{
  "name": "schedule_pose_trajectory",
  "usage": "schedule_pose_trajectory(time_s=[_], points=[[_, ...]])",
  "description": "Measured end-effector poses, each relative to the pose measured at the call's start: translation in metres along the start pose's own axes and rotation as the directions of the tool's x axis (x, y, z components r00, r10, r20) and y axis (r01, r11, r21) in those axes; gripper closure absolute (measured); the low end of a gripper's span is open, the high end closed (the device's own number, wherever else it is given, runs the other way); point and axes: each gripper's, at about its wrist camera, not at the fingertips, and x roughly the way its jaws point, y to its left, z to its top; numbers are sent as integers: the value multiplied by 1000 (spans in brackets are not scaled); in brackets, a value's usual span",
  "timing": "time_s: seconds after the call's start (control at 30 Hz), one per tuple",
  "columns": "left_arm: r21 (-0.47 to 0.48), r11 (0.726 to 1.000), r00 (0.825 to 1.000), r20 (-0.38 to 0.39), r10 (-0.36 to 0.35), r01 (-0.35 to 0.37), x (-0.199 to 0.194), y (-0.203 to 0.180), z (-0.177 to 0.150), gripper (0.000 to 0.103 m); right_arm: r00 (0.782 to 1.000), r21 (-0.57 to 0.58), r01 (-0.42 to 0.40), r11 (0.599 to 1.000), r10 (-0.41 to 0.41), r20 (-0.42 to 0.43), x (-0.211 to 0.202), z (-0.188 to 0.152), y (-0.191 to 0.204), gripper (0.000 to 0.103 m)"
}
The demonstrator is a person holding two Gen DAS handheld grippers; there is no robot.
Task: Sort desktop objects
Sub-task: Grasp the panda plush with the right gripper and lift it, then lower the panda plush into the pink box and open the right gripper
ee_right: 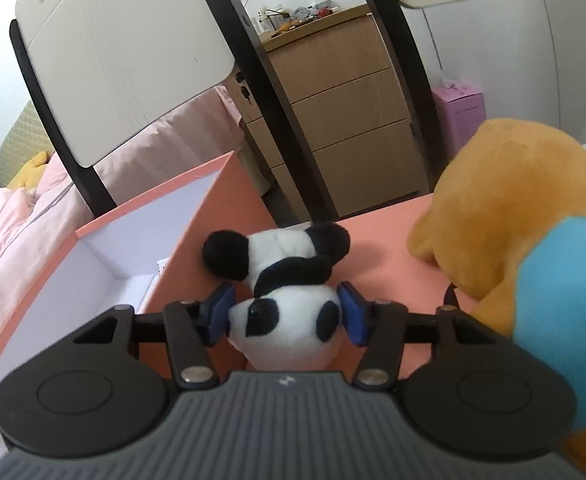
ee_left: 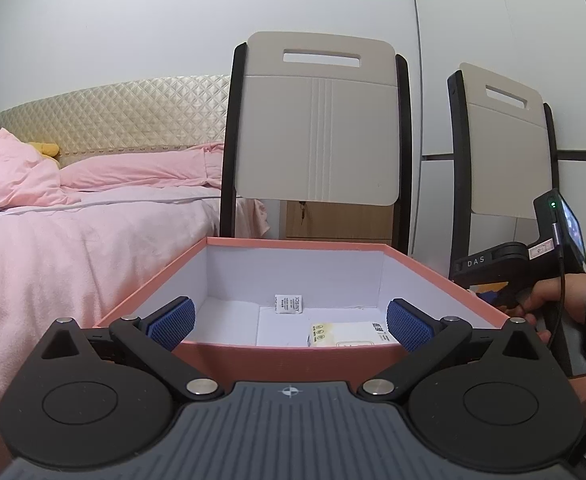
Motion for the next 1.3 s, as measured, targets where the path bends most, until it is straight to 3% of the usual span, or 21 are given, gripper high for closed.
schedule_pose_trajectory(time_s=[0.23, 0.37, 0.6, 0.67, 0.93, 1.1, 1.3], points=[[-5, 1000, 1000, 21, 1, -1, -5, 0, 5, 0, 983, -112, 124, 986, -107, 148, -48, 11, 28, 48], [2, 1000, 1000, 29, 6, -6, -5, 0, 6, 0, 971, -197, 154, 968, -112, 212, -70, 35, 58, 48], [-19, 999, 996, 68, 50, -48, -7, 13, 14, 0, 993, -287, 61, 956, -28, 117, -46, 61, 133, 47], [-36, 997, 995, 65, 72, -70, -5, 21, 15, 0, 999, -298, 12, 954, 4, 54, -29, 61, 151, 47], [-61, 991, 991, 52, 121, -118, 0, 35, 16, 0, 988, -379, -118, 918, 70, -139, 75, 27, 225, 47], [-59, 992, 992, 52, 118, -115, -1, 36, 16, 0, 983, -416, -106, 903, 33, -179, 121, 6, 234, 47], [-64, 991, 992, 40, 119, -116, 1, 39, 15, 0, 970, -389, -95, 916, -3, -245, 153, -15, 212, 44]])
